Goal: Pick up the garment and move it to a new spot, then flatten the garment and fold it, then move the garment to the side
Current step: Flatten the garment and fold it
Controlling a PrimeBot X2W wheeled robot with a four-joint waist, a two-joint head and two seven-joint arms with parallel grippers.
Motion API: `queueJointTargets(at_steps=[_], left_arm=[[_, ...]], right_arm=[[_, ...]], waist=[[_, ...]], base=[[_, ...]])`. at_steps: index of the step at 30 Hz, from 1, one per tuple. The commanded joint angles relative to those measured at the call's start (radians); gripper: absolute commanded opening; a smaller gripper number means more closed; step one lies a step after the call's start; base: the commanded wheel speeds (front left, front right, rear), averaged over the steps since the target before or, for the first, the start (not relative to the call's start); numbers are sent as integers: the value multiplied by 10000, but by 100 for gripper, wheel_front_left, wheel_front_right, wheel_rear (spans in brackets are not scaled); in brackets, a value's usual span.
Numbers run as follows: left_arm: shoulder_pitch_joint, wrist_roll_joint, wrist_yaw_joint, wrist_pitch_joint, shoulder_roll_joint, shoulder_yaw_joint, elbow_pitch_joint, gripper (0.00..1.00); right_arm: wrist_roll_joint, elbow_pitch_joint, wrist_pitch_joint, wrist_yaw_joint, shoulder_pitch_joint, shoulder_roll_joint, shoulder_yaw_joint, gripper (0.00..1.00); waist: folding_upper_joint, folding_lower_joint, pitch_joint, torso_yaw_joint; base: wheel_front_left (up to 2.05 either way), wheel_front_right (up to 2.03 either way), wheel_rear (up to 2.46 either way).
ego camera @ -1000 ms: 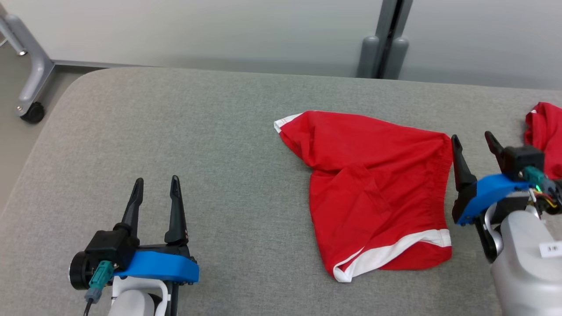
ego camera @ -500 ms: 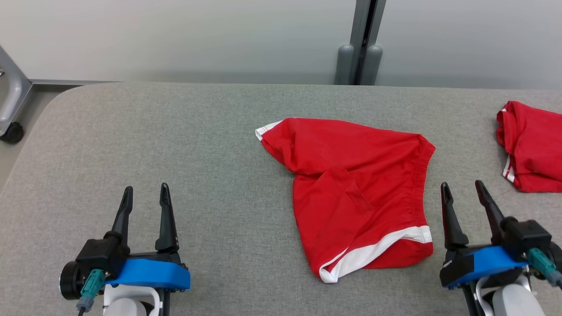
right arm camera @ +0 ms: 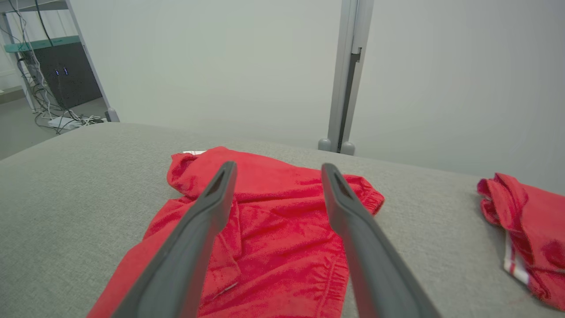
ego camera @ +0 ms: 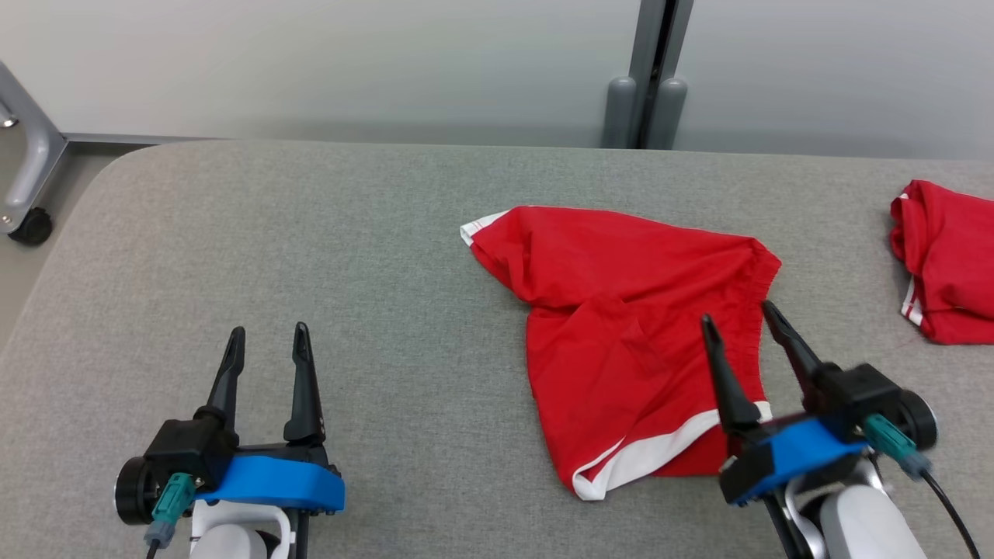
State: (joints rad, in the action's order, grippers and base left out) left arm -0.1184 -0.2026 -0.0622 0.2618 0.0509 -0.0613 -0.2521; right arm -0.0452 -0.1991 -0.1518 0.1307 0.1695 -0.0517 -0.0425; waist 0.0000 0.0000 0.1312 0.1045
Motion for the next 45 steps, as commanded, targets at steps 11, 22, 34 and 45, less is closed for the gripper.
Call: queueJointTargets(at_steps=[11, 22, 34, 45], left_arm=[[-286, -173, 40, 45, -9, -378, -37, 100], [-272, -212, 83, 43, -9, -432, -120, 100], [-242, -202, 22, 45, -9, -475, -159, 100], [-367, -430, 159, 43, -9, -649, -176, 100]], right_arm=[[27, -1689, 624, 1, 1132, -138, -1011, 100], [-46, -3558, 245, 1, 1692, -110, -1309, 0], [-1129, -2782, -169, 1, 2445, 9, -4544, 0], [-2408, -3154, -12, 1, 2425, -12, -7990, 100]], waist=[[0, 0, 330, 736], [0, 0, 370, 1037], [0, 0, 194, 1279], [0, 0, 367, 1574]], base=[[0, 0, 0], [0, 0, 0], [0, 0, 0], [0, 0, 0]])
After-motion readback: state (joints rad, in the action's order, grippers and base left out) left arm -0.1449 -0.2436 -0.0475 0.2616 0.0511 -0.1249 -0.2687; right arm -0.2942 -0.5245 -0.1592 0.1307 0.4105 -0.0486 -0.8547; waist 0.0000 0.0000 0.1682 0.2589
